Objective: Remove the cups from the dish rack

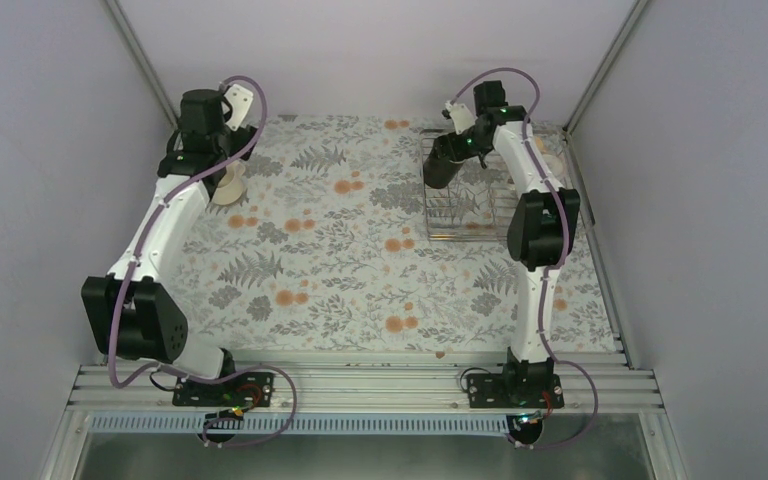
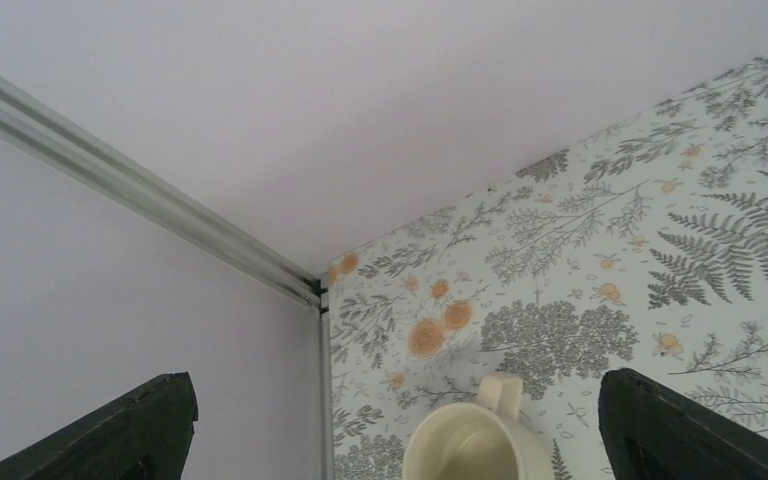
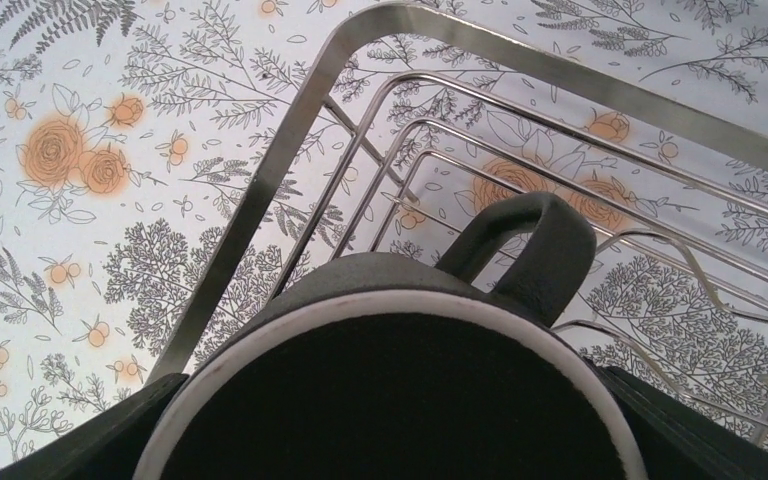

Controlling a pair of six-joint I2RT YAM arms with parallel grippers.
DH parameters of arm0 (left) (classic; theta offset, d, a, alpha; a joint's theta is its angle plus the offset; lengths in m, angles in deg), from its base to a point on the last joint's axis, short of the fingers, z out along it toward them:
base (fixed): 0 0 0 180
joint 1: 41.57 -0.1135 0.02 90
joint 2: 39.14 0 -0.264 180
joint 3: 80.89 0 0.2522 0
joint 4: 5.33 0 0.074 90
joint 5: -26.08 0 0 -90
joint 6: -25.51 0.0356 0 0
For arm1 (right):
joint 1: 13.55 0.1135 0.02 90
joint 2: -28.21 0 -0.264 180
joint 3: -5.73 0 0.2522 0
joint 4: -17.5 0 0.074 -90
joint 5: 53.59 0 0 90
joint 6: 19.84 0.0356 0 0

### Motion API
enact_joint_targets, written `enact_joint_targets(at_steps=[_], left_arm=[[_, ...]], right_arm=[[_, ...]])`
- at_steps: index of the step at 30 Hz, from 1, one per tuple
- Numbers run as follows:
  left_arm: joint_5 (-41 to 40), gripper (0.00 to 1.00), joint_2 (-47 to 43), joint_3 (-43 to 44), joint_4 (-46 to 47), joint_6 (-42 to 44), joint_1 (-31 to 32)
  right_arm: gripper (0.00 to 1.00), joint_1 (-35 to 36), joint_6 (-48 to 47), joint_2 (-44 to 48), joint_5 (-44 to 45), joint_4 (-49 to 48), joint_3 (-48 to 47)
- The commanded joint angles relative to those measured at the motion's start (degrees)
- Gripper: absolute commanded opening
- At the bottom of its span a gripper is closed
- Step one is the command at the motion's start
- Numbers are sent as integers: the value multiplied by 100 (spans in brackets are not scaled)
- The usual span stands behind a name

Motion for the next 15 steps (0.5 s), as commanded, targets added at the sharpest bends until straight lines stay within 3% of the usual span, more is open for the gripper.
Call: enact_joint_targets(at_steps=[1, 8, 15], left_arm=[[-14, 100, 60, 22, 6, -152, 198], [395, 100, -98, -453, 829, 331, 1007], [-431, 100, 237, -1044, 2738, 1181, 2250]], right_arm=[[67, -99, -12, -64, -173, 13, -203], [41, -177, 30, 438, -697, 245, -206], [38, -344, 56, 1007, -856, 460, -416]])
